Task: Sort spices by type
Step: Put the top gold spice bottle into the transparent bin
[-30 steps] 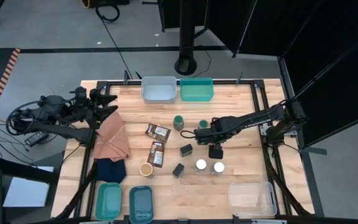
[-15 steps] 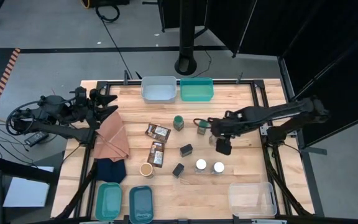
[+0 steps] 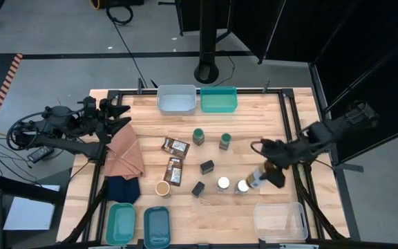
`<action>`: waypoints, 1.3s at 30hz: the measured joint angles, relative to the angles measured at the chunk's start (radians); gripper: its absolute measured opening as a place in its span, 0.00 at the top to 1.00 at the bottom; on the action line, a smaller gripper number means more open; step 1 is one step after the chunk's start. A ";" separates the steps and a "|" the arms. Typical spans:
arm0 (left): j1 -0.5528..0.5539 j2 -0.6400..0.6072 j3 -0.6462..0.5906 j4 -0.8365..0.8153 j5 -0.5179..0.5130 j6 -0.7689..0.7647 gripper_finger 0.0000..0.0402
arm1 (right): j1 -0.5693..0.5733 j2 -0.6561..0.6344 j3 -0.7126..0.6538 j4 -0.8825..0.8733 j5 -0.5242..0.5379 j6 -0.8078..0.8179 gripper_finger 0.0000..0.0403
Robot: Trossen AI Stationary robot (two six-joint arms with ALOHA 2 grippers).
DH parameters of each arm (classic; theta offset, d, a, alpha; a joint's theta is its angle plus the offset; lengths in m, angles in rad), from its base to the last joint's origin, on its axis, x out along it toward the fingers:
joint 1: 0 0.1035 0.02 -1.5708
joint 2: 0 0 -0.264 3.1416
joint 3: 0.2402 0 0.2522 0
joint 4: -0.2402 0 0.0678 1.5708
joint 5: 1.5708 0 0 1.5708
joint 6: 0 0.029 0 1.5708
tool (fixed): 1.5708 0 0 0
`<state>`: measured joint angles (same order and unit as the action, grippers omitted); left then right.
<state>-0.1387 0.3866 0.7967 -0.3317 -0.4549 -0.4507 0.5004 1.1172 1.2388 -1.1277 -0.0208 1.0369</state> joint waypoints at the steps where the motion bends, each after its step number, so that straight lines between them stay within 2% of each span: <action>1: 0.000 0.000 0.000 0.000 0.000 0.000 0.17 | 0.033 0.000 0.000 0.003 -0.016 0.046 0.30; 6: 0.000 0.000 0.000 0.000 0.000 -0.001 0.17 | 0.202 0.016 0.000 0.028 -0.026 0.251 0.30; 14: 0.000 0.000 0.000 0.000 -0.001 -0.005 0.17 | 0.385 0.064 0.001 0.111 0.051 0.481 0.30; 18: 0.000 0.000 0.000 0.000 -0.001 -0.006 0.17 | 0.434 0.114 0.001 0.081 0.053 0.553 0.30; 24: 0.000 0.000 0.000 0.000 -0.023 -0.006 0.17 | 0.482 0.211 0.001 0.067 0.045 0.562 0.30; 33: 0.000 0.000 0.000 0.000 -0.067 -0.006 0.17 | 0.521 0.314 0.001 -0.193 0.045 0.651 0.30; 39: 0.000 0.000 0.000 0.000 -0.067 -0.009 0.17 | 0.553 0.366 0.006 -0.204 0.052 0.640 0.30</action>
<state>-0.1386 0.3866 0.7967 -0.3321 -0.5220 -0.4598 1.0532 1.4827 1.2448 -1.3313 0.0314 1.6768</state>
